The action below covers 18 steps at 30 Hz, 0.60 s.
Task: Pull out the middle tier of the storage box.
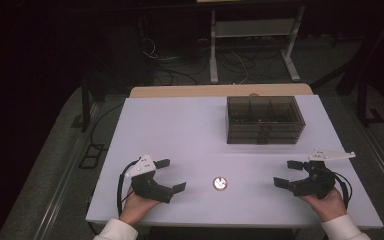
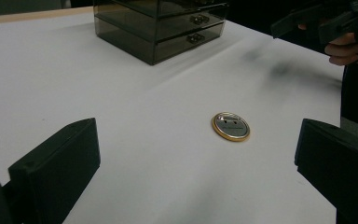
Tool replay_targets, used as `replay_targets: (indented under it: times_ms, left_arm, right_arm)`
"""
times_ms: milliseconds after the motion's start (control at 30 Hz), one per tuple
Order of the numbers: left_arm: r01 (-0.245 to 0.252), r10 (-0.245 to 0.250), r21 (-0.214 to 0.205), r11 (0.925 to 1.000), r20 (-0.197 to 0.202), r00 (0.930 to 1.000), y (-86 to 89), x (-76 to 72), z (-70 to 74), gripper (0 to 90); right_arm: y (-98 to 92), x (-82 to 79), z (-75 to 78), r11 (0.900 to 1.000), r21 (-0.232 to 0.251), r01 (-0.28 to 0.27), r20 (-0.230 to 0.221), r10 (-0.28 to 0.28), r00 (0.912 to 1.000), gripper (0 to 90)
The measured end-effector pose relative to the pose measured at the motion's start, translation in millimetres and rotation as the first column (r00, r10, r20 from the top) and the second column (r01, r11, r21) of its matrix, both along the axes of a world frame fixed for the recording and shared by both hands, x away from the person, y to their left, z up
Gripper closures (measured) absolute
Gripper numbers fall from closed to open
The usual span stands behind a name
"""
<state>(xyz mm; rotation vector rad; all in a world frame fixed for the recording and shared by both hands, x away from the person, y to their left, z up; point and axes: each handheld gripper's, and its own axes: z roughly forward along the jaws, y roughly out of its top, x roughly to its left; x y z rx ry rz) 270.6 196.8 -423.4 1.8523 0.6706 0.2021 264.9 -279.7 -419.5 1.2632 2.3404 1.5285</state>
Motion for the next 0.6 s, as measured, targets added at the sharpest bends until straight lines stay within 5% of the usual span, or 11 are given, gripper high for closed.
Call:
replay_targets:
  times_ms: [600]
  left_arm:
    - [-0.013,0.013,-0.001,0.9999,-0.001,0.9999,1.5,-0.1,0.0,0.0]
  right_arm:
    - [-3.2,20.9,18.7,0.9997,-0.014,-0.019,-0.027,0.018,0.9995,0.0]
